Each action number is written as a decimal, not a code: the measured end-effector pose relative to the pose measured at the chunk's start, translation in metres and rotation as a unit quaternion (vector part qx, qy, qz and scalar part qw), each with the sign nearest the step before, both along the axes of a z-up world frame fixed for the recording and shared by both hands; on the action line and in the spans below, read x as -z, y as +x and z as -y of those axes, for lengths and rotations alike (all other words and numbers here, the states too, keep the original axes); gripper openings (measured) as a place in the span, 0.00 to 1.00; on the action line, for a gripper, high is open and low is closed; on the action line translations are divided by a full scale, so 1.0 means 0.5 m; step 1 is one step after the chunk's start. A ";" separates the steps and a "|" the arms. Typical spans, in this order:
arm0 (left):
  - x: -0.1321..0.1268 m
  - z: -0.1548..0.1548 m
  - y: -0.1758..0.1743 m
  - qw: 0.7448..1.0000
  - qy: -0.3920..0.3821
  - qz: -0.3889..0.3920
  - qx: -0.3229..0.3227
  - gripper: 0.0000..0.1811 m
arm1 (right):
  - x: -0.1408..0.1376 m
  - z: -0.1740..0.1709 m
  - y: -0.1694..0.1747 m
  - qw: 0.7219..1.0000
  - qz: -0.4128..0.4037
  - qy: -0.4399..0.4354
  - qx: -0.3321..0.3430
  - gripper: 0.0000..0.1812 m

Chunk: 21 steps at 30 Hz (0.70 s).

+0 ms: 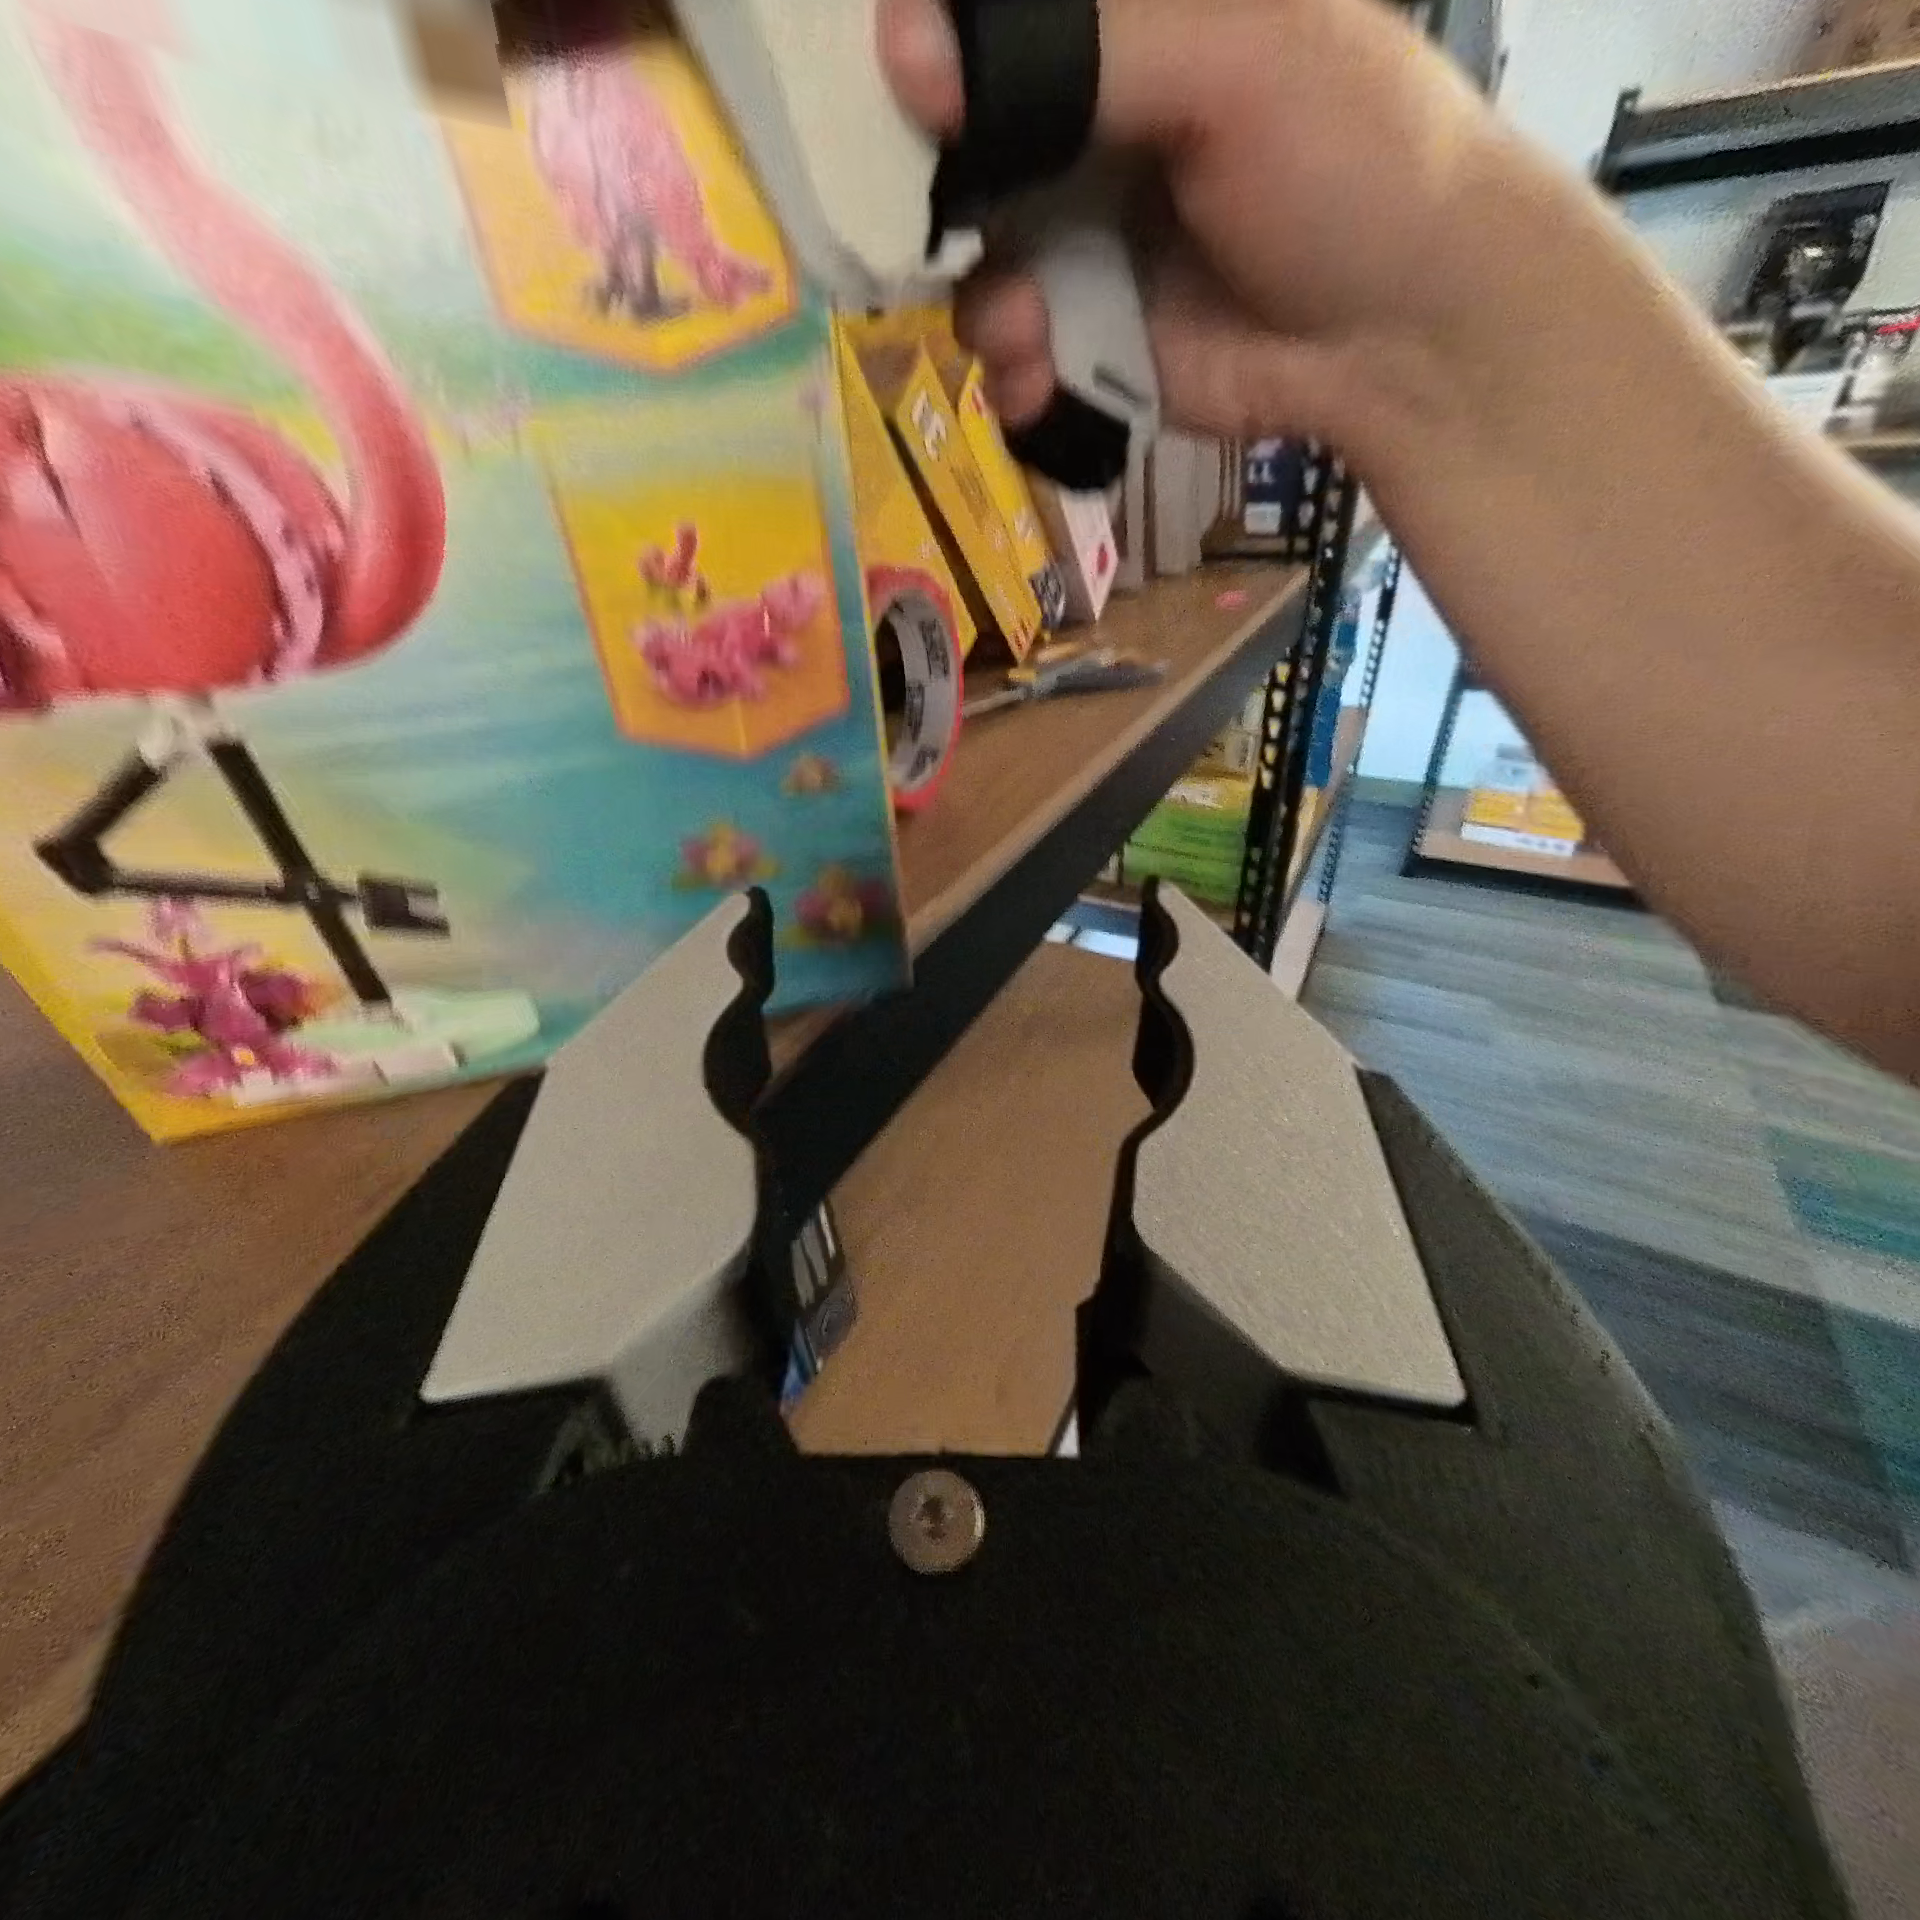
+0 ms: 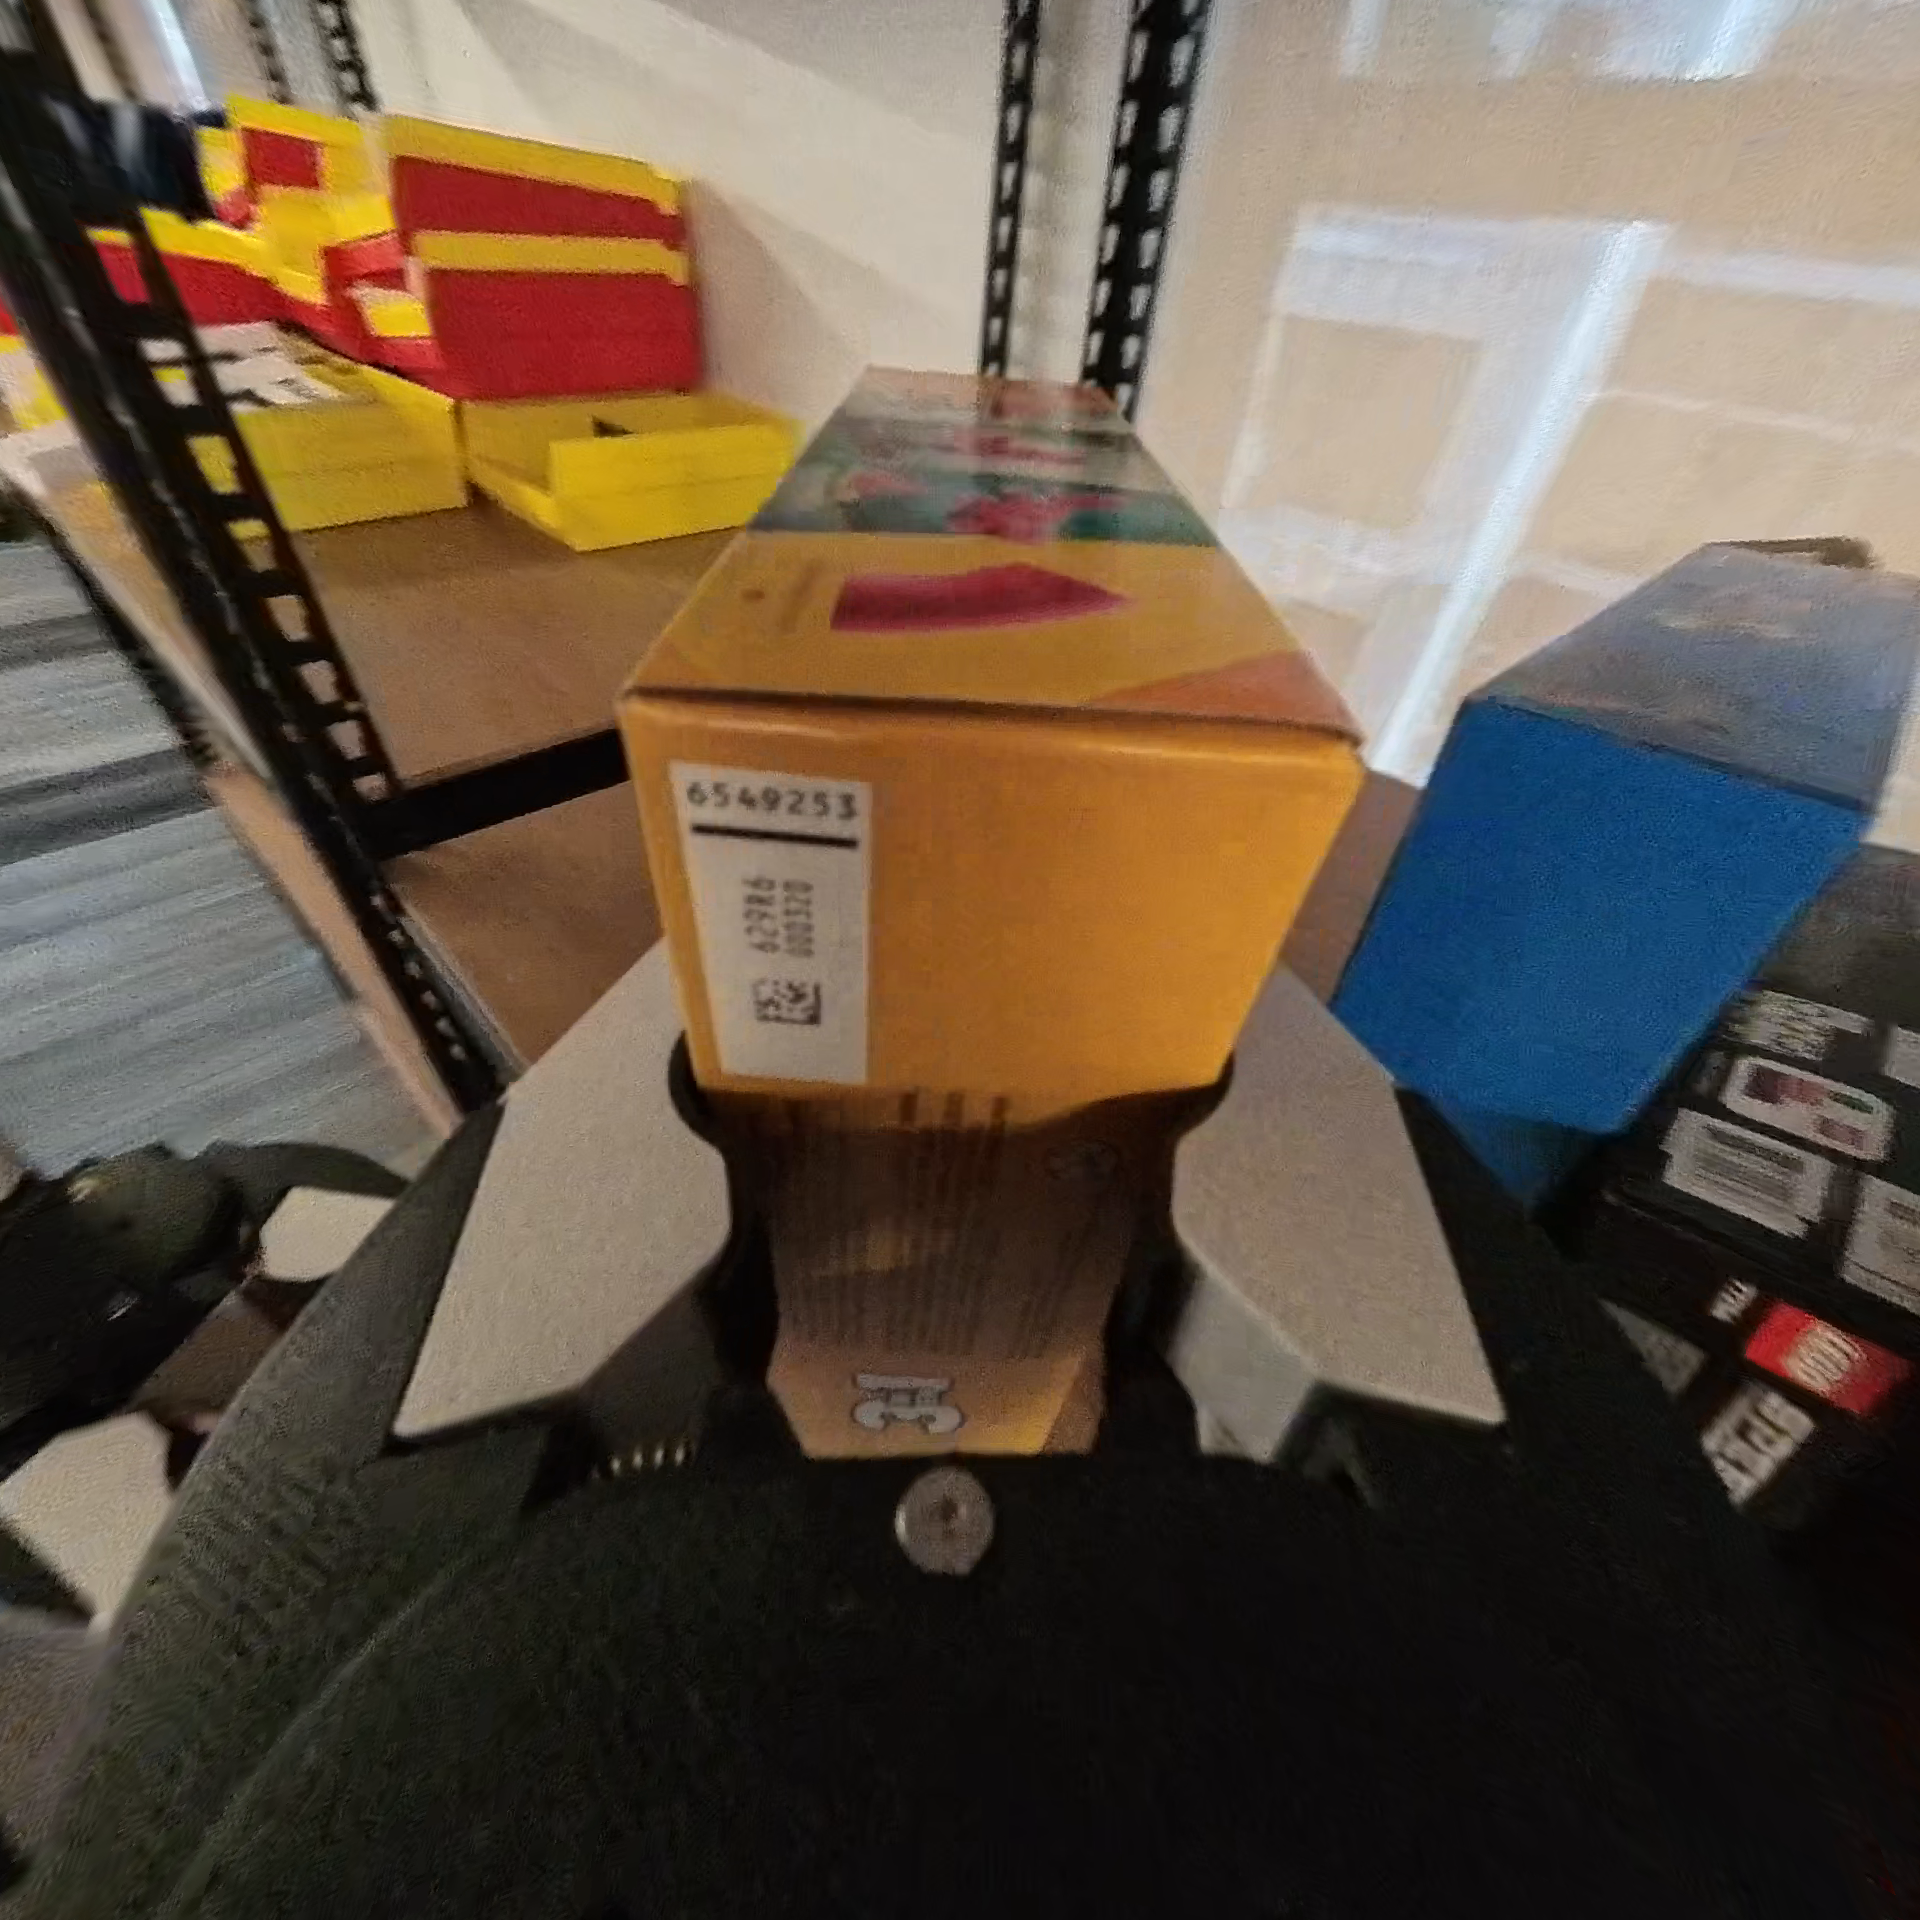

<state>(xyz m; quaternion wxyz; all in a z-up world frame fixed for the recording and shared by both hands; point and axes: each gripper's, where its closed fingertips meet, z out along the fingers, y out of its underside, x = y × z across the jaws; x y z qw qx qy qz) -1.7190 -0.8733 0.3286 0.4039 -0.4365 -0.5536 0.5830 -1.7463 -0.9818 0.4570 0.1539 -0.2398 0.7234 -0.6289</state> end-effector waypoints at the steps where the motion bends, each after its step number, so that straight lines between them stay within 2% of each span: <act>1: 0.021 0.007 0.018 1.000 0.007 0.008 0.002 0.40 | 0.004 0.010 0.005 1.000 -0.008 0.015 -0.022 0.46; 3: 0.045 0.041 0.064 0.999 0.022 0.010 -0.024 0.43 | 0.010 0.036 0.029 0.997 -0.026 0.029 -0.070 0.45; 5: 0.030 0.080 0.118 0.998 0.028 -0.012 -0.056 0.46 | 0.015 0.069 0.062 0.991 -0.021 0.051 -0.121 0.45; 7: -0.020 0.108 0.173 0.996 0.013 -0.046 -0.078 0.46 | 0.020 0.094 0.101 0.980 -0.033 0.066 -0.183 0.45; 9: -0.085 0.124 0.223 0.993 -0.019 -0.080 -0.089 0.37 | 0.025 0.110 0.141 0.963 -0.044 0.085 -0.251 0.45; 10: -0.119 0.130 0.246 0.990 -0.034 -0.098 -0.097 0.38 | 0.028 0.114 0.157 0.952 -0.054 0.095 -0.285 0.45; 12: -0.171 0.155 0.288 0.982 -0.055 -0.120 -0.137 0.51 | 0.033 0.119 0.180 0.931 -0.073 0.118 -0.337 0.45; 14: -0.195 0.191 0.325 0.971 -0.076 -0.109 -0.198 0.64 | 0.040 0.117 0.188 0.914 -0.099 0.135 -0.370 0.45; 19: -0.210 0.223 0.321 0.961 -0.137 -0.049 -0.236 0.70 | 0.046 0.094 0.169 0.889 -0.133 0.133 -0.418 0.45; 21: -0.199 0.240 0.294 0.970 -0.124 -0.012 -0.211 0.71 | 0.044 0.074 0.154 0.880 -0.130 0.128 -0.438 0.45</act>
